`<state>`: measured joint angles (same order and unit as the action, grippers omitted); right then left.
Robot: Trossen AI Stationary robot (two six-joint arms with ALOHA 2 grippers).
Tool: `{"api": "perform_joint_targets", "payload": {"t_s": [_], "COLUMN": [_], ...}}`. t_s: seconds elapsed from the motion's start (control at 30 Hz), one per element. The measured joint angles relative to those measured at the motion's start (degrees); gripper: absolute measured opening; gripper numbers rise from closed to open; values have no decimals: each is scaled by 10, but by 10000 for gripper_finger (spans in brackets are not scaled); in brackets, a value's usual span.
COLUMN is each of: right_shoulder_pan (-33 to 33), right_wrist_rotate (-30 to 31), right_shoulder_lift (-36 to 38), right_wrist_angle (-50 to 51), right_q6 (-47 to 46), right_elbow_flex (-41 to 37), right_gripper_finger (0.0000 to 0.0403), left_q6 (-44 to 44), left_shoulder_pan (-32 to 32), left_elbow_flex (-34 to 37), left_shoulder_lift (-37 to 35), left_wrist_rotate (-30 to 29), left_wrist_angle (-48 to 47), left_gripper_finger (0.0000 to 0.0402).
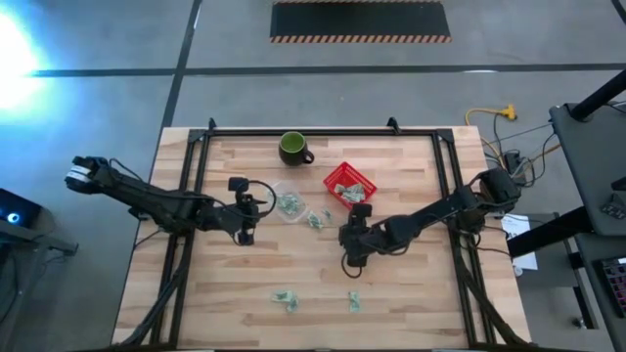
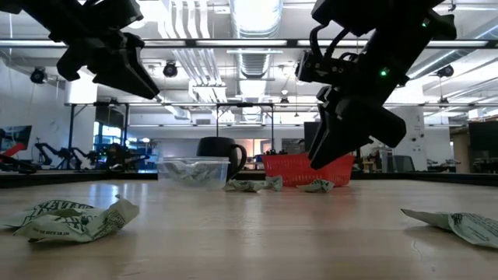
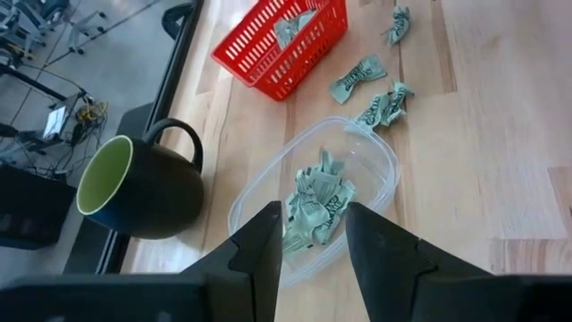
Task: Pick and place items into bin
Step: Put the stevia packet into the red bin
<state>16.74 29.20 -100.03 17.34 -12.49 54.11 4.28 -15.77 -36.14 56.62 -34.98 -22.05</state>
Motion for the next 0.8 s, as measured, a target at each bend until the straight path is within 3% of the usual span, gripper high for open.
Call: {"api": "perform_joint_targets", "payload": {"t_s": [0.8], "right_shoulder_pan": [-19], "right_wrist_rotate": [-12], "right_shoulder_lift": [-37], "right_wrist_angle": [4], "right_q6": [11], "right_elbow_flex": [-1], "right_gripper_finger": [143], "left_q6": [0], "left_shoulder_pan": [0], "left_elbow_flex": [0], "left_shoulder_lift": [3], "left_wrist_rotate": [0], "left_wrist_angle": [0], "left_gripper_finger": [109]}}
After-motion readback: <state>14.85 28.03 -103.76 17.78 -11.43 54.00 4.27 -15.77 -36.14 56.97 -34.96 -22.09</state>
